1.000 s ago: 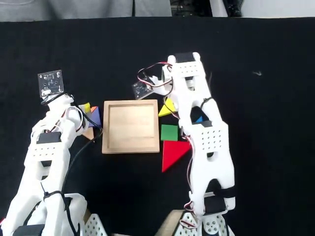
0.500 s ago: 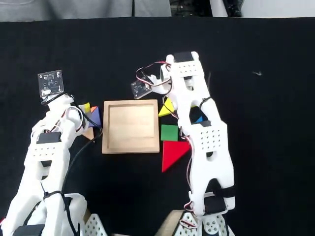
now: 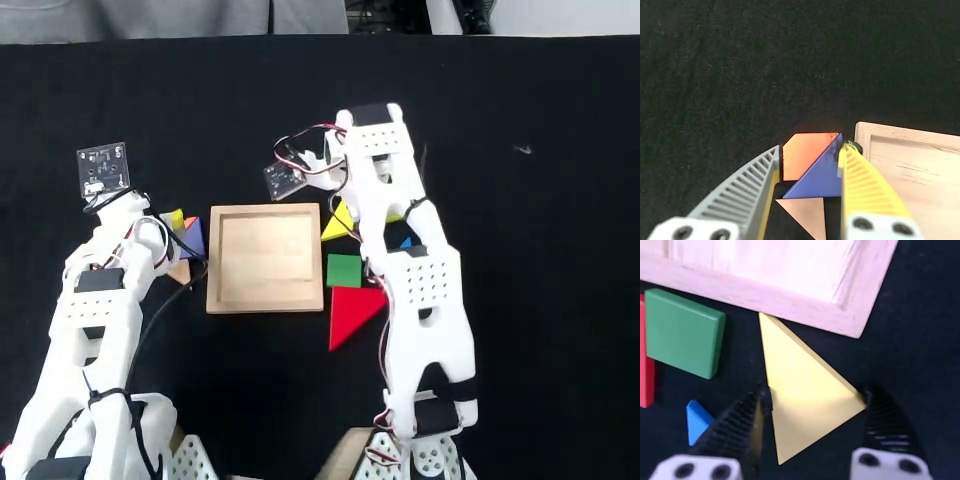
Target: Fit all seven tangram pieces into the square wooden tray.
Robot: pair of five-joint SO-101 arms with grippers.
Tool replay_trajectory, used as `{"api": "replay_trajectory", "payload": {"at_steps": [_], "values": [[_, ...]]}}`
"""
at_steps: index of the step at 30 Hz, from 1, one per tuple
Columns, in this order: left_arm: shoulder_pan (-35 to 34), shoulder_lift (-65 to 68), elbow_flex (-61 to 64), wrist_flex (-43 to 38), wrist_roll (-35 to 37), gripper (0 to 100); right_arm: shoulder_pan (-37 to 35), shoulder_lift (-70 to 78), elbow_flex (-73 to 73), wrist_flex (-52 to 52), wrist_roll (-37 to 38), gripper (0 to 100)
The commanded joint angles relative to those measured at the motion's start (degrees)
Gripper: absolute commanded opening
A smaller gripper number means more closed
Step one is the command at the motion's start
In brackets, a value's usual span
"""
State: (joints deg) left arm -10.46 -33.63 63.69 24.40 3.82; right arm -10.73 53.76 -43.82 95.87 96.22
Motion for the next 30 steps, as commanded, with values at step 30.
{"api": "replay_trajectory", "payload": {"at_steps": [30], "values": [[-11.56,-2.11,0.40,4.48,-0.18,20,-25.49,-29.32,31.69,-11.08,-42.29,18.8]]}}
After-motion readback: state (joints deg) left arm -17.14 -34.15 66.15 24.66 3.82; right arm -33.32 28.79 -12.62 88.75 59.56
